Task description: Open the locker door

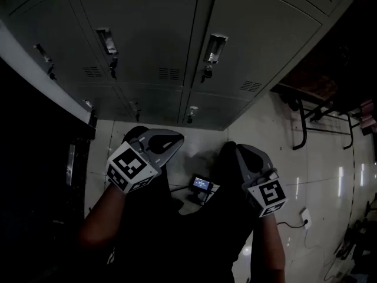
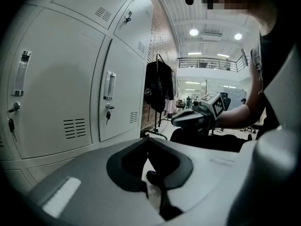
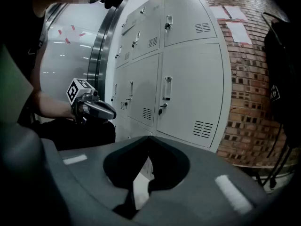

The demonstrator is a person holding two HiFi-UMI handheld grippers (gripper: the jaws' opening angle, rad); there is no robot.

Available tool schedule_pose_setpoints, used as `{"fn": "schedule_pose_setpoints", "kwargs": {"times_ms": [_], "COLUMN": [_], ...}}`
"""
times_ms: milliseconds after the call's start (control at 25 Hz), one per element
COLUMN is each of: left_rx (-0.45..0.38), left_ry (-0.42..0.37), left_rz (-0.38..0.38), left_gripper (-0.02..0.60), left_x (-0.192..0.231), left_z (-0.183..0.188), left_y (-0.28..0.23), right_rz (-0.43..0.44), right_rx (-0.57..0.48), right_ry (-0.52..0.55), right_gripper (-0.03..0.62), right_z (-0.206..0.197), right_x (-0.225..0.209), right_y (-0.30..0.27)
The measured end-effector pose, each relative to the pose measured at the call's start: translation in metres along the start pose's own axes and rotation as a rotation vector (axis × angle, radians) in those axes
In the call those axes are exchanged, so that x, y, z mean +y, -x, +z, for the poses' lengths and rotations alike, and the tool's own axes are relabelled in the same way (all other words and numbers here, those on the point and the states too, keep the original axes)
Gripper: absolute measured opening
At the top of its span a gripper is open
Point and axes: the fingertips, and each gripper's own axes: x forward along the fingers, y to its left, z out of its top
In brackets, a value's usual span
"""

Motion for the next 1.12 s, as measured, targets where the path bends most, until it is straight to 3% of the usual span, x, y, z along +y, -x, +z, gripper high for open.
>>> {"fn": "schedule_pose_setpoints", "kwargs": {"times_ms": [440,840,1120], "left_rx": [-0.012,-0.032,-0.051], "left_ry": [0.001,0.006,0.01], "left_rz": [-0.005,-0.006,-0.01], "left_gripper": [0.012,0.012,0.012], "left_x": [0.002,0.003,0.002], "left_z": [0.001,0.003,0.006], "left_y": [0.003,0.003,0.007], "right_rz": [-0.013,-0.104,-0.236], "right_rx": [0.001,0.066,0.19], "right_ry": [0.071,0.381,0.609], "right_gripper": [0.003,0.032,0.079], "right_z": [0.011,0.05,0.06], "right_x": [0.002,-0.014,-0.042], "right_y": [-0.025,-0.104,-0.155]}}
